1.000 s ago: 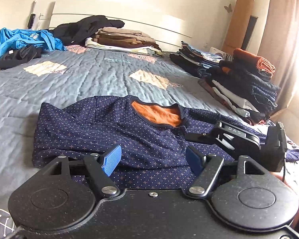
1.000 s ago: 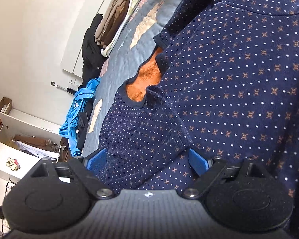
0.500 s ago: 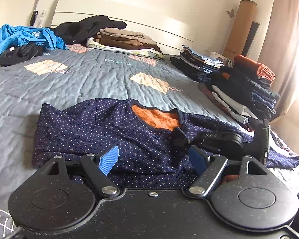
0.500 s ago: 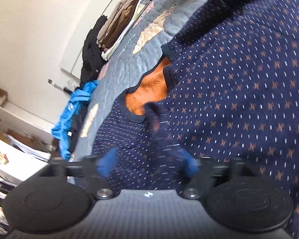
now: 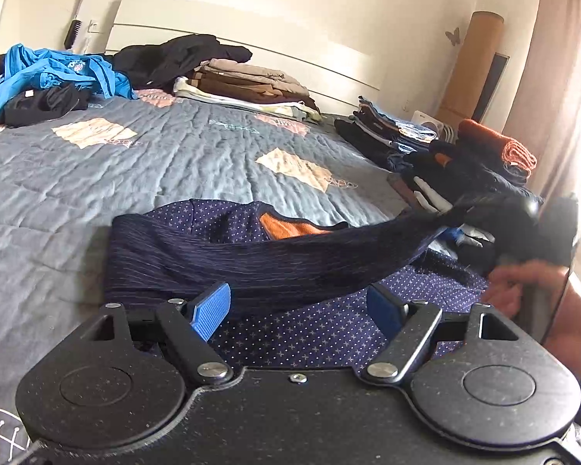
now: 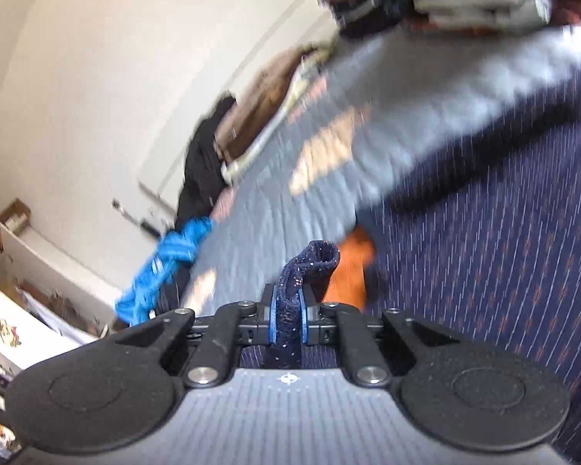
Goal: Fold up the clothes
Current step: 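Fold the held sleeve across the shirt body with the right gripper, release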
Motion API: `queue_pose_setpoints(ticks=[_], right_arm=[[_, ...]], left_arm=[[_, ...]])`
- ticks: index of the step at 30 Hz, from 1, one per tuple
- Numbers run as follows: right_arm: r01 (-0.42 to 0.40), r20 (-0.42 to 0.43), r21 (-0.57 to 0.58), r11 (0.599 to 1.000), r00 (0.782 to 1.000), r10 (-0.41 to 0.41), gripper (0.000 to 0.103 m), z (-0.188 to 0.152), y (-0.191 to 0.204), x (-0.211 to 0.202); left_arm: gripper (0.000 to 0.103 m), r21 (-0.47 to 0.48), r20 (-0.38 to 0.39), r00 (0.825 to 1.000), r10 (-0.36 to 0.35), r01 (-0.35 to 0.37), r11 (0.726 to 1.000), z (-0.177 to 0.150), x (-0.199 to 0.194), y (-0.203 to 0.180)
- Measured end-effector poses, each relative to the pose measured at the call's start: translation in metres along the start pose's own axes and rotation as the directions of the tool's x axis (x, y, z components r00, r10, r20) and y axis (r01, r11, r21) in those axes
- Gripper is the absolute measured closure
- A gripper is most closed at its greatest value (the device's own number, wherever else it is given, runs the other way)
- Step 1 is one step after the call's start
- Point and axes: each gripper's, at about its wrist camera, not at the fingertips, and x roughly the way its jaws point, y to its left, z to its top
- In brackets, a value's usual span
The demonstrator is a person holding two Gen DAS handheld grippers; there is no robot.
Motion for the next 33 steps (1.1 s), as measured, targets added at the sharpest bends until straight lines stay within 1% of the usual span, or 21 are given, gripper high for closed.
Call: queue_pose_setpoints(ticks=[3,7,10,12,14,15,16,18,19,21,22,25,26,28,30,31,33], right_arm=[[0.012,0.062,-0.023,1.0,0.998,-0.011,0.092,0.029,0.0,-0.016],[0.079,0.127,-0.05,0.996,0.989,-0.072,0.092,0.055,-0.015,-0.03],[0.152,0.099,-0.056,0.987,0.984,-0.146,0.092,0.06,-0.042,-0.025],[0.213,0.06,-0.056,0.975,0.976,-0.21,0.087,0.058,-0.061,-0.019],[0.295,-0.005,-0.053,0.954,0.955,-0.296,0.079,0.05,-0.079,-0.012],[0.327,-0.024,-0.045,0.944,0.944,-0.328,0.07,0.046,-0.087,-0.01],[0.353,-0.029,-0.033,0.935,0.935,-0.354,0.058,0.043,-0.093,-0.013],[0.4,-0.031,-0.009,0.917,0.916,-0.4,0.05,0.038,-0.103,-0.021],[0.421,-0.025,-0.016,0.907,0.907,-0.421,0.047,0.038,-0.104,-0.026],[0.46,0.007,-0.063,0.886,0.888,-0.461,0.043,0.042,-0.098,-0.037],[0.463,0.032,-0.087,0.882,0.886,-0.462,0.041,0.045,-0.091,-0.042],[0.444,0.107,-0.141,0.885,0.895,-0.432,0.037,0.054,-0.069,-0.056],[0.419,0.112,-0.152,0.895,0.907,-0.405,0.036,0.055,-0.06,-0.057],[0.343,0.082,-0.187,0.921,0.939,-0.333,0.032,0.05,-0.042,-0.047],[0.267,0.046,-0.255,0.929,0.963,-0.264,0.029,0.038,-0.02,-0.031],[0.245,0.03,-0.29,0.925,0.969,-0.247,0.028,0.031,-0.01,-0.021],[0.221,0.002,-0.362,0.906,0.972,-0.236,0.027,0.016,0.006,0.003]], left_arm=[[0.027,0.003,0.001,1.0,-0.004,0.004,1.0,0.001,-0.001,-0.001],[0.027,0.005,0.001,1.0,-0.005,0.005,1.0,0.0,-0.001,-0.002],[0.027,0.008,-0.008,1.0,-0.006,0.007,1.0,-0.001,0.002,-0.001],[0.026,0.009,-0.016,1.0,-0.005,0.005,1.0,-0.001,0.004,-0.001],[0.026,0.01,-0.021,1.0,-0.003,0.003,1.0,-0.002,0.005,-0.001],[0.026,0.011,-0.024,1.0,-0.002,0.002,1.0,-0.002,0.006,0.0],[0.026,0.011,-0.025,1.0,-0.002,0.002,1.0,-0.003,0.005,0.0],[0.026,0.009,-0.026,1.0,-0.003,0.003,1.0,-0.003,0.005,0.0],[0.026,0.008,-0.025,1.0,-0.004,0.004,1.0,-0.003,0.004,0.0],[0.026,0.008,-0.025,1.0,-0.006,0.006,1.0,-0.003,0.004,0.0],[0.026,0.009,-0.025,1.0,-0.007,0.007,1.0,-0.003,0.005,-0.001],[0.026,0.013,-0.026,1.0,-0.007,0.007,1.0,-0.004,0.005,-0.003],[0.026,0.013,-0.027,1.0,-0.006,0.006,1.0,-0.005,0.006,-0.004],[0.026,0.013,-0.028,1.0,-0.004,0.005,1.0,-0.005,0.006,-0.005],[0.026,0.016,-0.028,1.0,-0.003,0.003,1.0,-0.006,0.006,-0.005],[0.026,0.017,-0.028,1.0,-0.001,0.002,1.0,-0.006,0.006,-0.005],[0.025,0.018,-0.028,1.0,0.001,0.0,1.0,-0.006,0.006,-0.004]])
